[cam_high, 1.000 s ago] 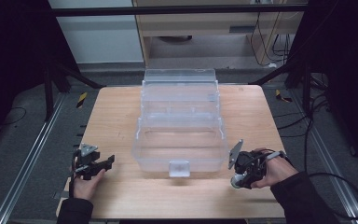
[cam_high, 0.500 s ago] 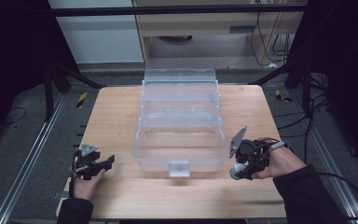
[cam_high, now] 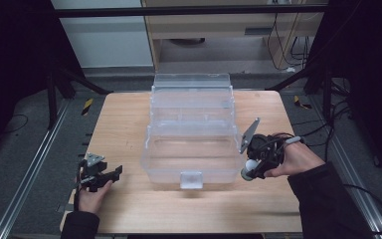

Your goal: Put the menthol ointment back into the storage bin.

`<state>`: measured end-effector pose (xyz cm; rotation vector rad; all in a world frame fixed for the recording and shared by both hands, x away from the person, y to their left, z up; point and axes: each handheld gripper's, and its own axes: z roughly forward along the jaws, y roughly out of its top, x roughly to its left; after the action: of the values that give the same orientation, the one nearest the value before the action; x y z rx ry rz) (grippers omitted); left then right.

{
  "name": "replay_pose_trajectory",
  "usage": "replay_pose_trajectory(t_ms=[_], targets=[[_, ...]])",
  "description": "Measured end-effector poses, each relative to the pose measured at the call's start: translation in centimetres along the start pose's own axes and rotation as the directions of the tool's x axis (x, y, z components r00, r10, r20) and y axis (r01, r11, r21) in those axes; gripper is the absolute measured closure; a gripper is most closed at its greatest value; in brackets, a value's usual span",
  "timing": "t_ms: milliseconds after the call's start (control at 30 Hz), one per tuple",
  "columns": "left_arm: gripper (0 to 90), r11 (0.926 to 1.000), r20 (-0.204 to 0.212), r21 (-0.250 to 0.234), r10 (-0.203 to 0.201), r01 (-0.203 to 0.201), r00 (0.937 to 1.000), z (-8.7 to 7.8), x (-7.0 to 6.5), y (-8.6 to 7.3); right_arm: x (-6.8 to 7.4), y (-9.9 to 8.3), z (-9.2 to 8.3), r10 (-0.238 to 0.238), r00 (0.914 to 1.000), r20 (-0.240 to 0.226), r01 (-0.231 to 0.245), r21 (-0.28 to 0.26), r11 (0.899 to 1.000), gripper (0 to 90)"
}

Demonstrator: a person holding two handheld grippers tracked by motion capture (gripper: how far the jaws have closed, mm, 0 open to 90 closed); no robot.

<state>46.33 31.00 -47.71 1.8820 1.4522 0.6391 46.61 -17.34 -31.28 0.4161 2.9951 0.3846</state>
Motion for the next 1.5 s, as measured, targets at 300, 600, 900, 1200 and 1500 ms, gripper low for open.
replay_pose_trajectory(t_ms=[300, 600, 900, 1200, 1500], targets=[[35.9, 1.0000, 0.001, 0.004, 0.000, -0.001, 1.0000, 0.0, 0.0, 0.0, -1.7, 1.5, -0.4, 0.019, 0.9998, 0.012, -0.018, -0.039, 0.999, 50.4], [35.9, 1.0000, 0.001, 0.001, 0.000, 0.000, 1.0000, 0.0, 0.1, 0.0, -3.4, 2.9, 0.5, 0.036, 0.9993, 0.008, -0.035, -0.073, 0.997, 50.4], [36.0, 1.0000, 0.000, 0.001, 0.000, 0.000, 1.0000, 0.0, 0.1, 0.0, -4.5, 3.7, 2.6, 0.042, 0.9991, 0.006, -0.041, -0.068, 0.997, 50.4], [36.1, 1.0000, 0.000, 0.000, 0.001, -0.001, 1.0000, 0.0, 0.1, 0.0, -5.0, 3.6, 5.2, 0.039, 0.9992, -0.009, -0.039, -0.044, 0.998, 50.4], [36.1, 1.0000, 0.000, 0.001, 0.001, -0.001, 1.0000, 0.0, 0.1, 0.0, -5.5, 2.9, 7.4, 0.040, 0.9990, -0.021, -0.041, -0.017, 0.999, 50.4]])
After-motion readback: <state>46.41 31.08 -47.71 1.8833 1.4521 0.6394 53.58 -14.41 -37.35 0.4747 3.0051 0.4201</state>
